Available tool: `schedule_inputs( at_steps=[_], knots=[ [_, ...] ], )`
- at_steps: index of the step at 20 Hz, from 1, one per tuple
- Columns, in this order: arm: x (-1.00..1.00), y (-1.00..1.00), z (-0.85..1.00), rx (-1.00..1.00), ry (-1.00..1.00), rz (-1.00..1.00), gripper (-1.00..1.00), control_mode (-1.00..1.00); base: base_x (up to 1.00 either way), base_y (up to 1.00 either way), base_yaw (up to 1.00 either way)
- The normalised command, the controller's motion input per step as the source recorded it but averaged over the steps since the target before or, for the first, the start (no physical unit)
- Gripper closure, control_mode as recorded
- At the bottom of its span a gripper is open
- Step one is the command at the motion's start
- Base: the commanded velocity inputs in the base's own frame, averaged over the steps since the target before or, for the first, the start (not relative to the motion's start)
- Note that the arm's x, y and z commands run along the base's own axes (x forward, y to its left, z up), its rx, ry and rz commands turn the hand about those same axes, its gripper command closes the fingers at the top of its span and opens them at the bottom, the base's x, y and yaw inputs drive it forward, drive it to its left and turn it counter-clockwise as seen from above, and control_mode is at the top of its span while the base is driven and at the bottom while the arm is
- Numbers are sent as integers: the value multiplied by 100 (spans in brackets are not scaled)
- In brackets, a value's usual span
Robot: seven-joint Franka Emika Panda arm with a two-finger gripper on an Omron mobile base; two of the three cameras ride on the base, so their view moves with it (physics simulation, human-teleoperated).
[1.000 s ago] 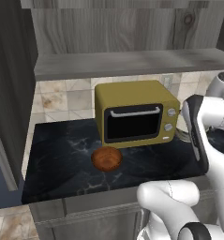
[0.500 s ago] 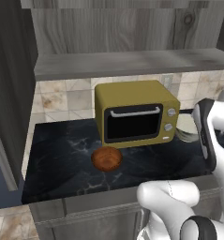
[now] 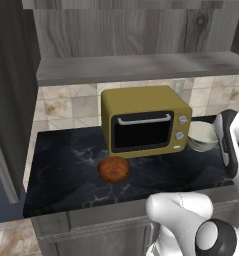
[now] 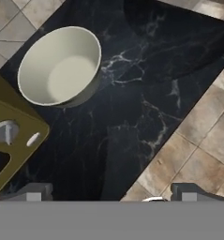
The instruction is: Pick up the bowls on the counter and stack them on top of one another in the open cabinet. Place the smaller bowl on top of the larger bowl.
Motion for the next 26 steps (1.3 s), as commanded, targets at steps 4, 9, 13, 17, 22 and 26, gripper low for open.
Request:
schedule_inputs(
  at_steps=[4,9,13,17,22,26],
  knots=[
    [6,-25,-18,4,-6,-6,-100,-100,0,0,0],
    [15,-21,-16,4,-5,-5,-100,-100,0,0,0],
    [22,-9,-16,3,-6,-3,-100,-100,0,0,0],
    [24,-8,-17,4,-4,-3,-100,-100,0,0,0],
    [26,-7,-12,4,-1,-3,-100,-100,0,0,0],
    [27,-8,-7,2,0,0,-100,-100,0,0,0]
  ],
)
